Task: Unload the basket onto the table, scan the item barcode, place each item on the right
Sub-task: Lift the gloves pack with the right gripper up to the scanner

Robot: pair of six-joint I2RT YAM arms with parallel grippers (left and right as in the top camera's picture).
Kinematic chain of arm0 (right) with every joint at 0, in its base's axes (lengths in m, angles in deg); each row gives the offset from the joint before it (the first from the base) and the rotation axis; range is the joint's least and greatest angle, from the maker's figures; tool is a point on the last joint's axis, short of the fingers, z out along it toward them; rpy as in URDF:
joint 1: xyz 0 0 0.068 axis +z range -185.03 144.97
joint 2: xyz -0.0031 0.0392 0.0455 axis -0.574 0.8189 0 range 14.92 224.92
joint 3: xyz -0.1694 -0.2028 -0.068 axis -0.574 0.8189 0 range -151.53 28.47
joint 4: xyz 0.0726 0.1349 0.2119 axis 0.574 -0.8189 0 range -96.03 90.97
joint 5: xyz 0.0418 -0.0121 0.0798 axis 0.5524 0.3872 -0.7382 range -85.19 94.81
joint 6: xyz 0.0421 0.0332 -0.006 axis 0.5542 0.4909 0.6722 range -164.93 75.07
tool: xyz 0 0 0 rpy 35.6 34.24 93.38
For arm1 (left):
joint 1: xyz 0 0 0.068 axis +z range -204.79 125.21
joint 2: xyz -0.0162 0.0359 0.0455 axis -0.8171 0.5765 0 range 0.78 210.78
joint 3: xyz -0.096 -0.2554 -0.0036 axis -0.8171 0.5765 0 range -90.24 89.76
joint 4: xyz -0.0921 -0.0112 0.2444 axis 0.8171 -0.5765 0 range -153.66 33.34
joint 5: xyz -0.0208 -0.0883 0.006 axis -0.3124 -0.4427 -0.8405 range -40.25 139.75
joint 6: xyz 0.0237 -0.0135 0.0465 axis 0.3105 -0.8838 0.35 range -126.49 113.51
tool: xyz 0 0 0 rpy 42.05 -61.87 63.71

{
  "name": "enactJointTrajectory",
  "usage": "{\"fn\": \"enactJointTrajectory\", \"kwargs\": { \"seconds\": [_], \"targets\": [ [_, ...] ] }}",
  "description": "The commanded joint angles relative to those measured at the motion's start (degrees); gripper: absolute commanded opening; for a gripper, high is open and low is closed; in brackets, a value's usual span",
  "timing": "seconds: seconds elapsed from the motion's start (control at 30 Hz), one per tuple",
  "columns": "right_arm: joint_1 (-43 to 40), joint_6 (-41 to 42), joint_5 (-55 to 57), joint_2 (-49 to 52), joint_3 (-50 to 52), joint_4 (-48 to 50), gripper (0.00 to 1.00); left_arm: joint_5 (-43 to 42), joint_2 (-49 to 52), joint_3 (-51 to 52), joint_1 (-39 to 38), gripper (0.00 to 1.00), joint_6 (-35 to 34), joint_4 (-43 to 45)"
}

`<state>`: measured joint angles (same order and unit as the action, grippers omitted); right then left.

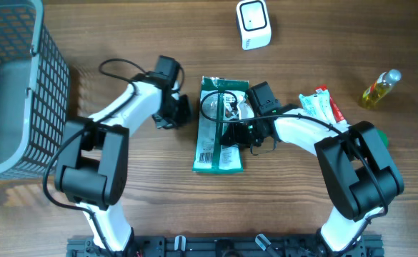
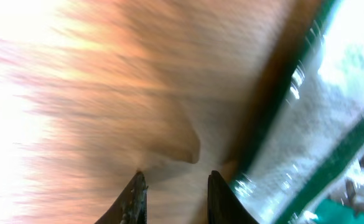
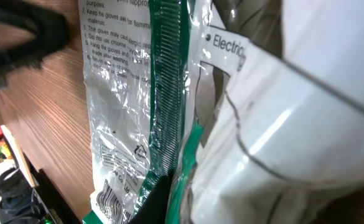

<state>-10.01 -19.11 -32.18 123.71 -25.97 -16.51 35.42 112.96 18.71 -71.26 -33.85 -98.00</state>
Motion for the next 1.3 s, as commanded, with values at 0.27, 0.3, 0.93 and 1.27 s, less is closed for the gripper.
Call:
{"fn": "enactJointTrajectory", "kwargs": {
  "seconds": [0.27, 0.3, 0.93, 1.27],
  "targets": [
    [0.07, -30.91, -7.58, -12.74, -8.17, -7.34, 0.04, 9.49, -2.01, -1.03, 13.05, 1.0, 0.09, 1.53],
    [-0.07, -31.87, -7.19, -15.32, -9.4, -7.69, 0.04, 9.49, -2.01, -1.03, 13.0, 1.0, 0.09, 1.53],
    [2.34, -77.72, 43.36, -9.18, -51.8, -37.75, 0.04, 9.49, -2.01, -1.03, 13.0, 1.0, 0.07, 1.53],
    [6.25, -101.02, 66.25, 9.88, -51.74, -9.97, 0.04, 9.49, -2.01, -1.03, 13.0, 1.0, 0.09, 1.53]
  ]
}}
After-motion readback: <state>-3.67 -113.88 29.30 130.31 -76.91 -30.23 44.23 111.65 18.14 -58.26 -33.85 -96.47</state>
